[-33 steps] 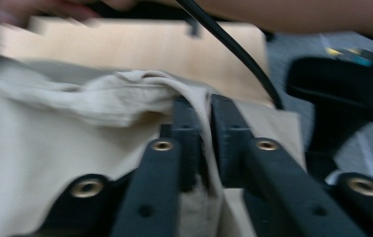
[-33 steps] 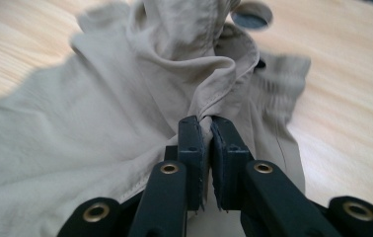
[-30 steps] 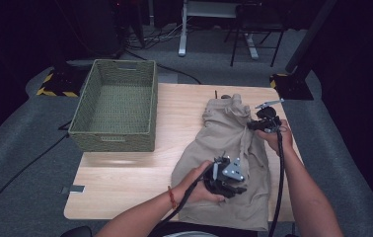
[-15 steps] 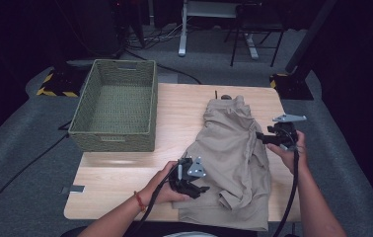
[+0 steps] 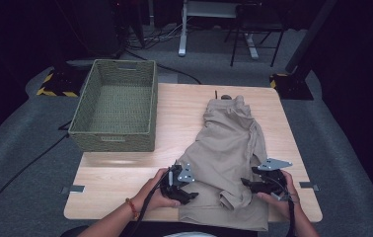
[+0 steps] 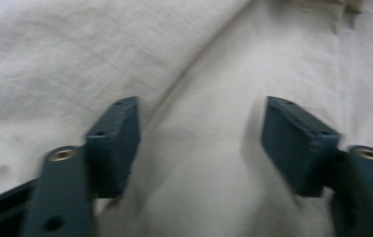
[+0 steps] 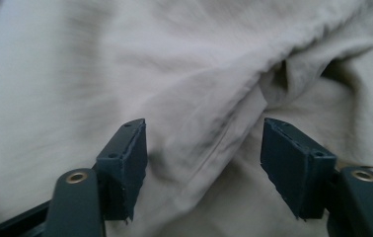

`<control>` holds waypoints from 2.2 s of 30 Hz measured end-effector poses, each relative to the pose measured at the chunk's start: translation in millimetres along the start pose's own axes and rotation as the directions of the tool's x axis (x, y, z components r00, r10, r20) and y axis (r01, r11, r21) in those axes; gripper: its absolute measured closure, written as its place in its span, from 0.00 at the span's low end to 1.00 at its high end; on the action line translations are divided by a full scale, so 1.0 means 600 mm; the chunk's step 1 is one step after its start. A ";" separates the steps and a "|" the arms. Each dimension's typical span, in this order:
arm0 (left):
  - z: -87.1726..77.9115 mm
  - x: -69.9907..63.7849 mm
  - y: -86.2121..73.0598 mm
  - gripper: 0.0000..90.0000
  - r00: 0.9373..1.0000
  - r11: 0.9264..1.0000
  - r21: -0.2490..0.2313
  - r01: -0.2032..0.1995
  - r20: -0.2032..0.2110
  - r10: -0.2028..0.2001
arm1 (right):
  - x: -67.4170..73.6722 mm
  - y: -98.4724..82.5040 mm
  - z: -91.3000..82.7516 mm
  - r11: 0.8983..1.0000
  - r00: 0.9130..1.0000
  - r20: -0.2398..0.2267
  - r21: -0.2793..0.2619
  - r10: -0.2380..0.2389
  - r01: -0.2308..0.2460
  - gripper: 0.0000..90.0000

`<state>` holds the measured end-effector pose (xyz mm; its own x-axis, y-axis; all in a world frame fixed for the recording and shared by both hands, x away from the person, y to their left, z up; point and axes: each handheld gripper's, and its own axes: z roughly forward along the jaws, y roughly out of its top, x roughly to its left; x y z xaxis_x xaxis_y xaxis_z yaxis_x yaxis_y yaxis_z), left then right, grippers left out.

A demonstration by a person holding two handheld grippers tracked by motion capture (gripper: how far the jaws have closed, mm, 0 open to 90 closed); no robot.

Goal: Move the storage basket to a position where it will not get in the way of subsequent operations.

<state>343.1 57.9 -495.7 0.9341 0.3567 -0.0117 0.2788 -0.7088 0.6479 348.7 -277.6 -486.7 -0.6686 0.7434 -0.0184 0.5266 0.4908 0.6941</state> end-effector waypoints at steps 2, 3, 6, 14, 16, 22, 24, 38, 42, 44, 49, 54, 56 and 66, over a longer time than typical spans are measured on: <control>0.002 0.006 0.002 0.31 1.000 1.000 -0.002 0.004 -0.012 -0.004 | -0.012 0.002 0.018 1.000 1.000 0.018 0.012 0.003 -0.003 0.42; 0.003 0.011 0.003 0.30 1.000 1.000 -0.004 0.005 -0.014 -0.005 | -0.019 0.006 0.024 1.000 1.000 0.012 0.000 0.016 -0.016 0.43; 0.004 0.029 0.005 0.30 0.999 1.000 -0.002 0.027 -0.031 -0.027 | -0.035 0.026 0.045 1.000 1.000 0.018 -0.007 0.012 -0.012 0.44; -0.013 0.072 -0.005 0.33 0.987 0.994 0.010 0.111 -0.118 -0.109 | -0.055 0.080 0.095 0.999 0.998 0.061 -0.011 -0.036 0.036 0.43; -0.021 0.068 -0.009 0.40 0.990 0.995 0.026 0.100 -0.107 -0.096 | -0.048 0.083 0.092 0.999 0.996 0.076 -0.017 -0.050 0.051 0.43; -0.050 0.027 -0.019 0.37 0.999 0.999 -0.025 0.040 -0.017 -0.040 | 0.004 0.070 0.018 0.991 0.996 -0.050 -0.113 -0.072 0.066 0.41; -0.050 0.018 -0.022 0.34 0.999 0.998 -0.028 0.053 -0.009 -0.054 | 0.038 0.058 -0.006 0.982 0.984 -0.122 -0.155 -0.127 0.107 0.40; -0.037 0.020 -0.039 0.27 0.992 0.997 0.017 0.080 -0.098 -0.078 | 0.093 0.028 0.034 0.967 0.950 -0.182 -0.069 -0.255 0.246 0.82; -0.040 0.026 -0.044 0.27 0.990 0.994 0.012 0.106 -0.097 -0.105 | 0.086 0.035 -0.006 0.956 0.941 -0.181 -0.108 -0.287 0.271 0.97; -0.041 0.026 -0.045 0.27 0.989 0.994 0.010 0.109 -0.106 -0.107 | 0.080 0.035 -0.037 0.955 0.940 -0.190 -0.138 -0.285 0.262 0.97; -0.045 0.026 -0.047 0.29 0.989 0.994 0.016 0.110 -0.105 -0.108 | 0.079 0.017 -0.086 0.953 0.931 -0.206 -0.099 -0.303 0.288 0.96; -0.074 0.023 -0.050 0.31 0.993 0.990 -0.075 0.119 -0.011 -0.120 | 0.076 -0.020 -0.089 0.956 0.915 -0.299 0.028 -0.270 0.292 0.84; -0.088 0.022 -0.042 0.32 0.993 0.987 -0.112 0.118 -0.005 -0.119 | 0.075 -0.030 -0.083 0.954 0.914 -0.313 0.069 -0.259 0.293 0.76; -0.030 0.018 0.010 0.42 1.000 1.000 -0.021 0.021 0.012 -0.020 | 0.026 0.031 -0.093 0.979 0.983 -0.082 -0.134 -0.164 0.153 0.43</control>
<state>350.9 68.6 -478.4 0.9310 0.3634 -0.0344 0.2932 -0.6885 0.6633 318.7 -282.0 -434.3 -0.7867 0.6129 -0.0732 0.3436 0.5334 0.7730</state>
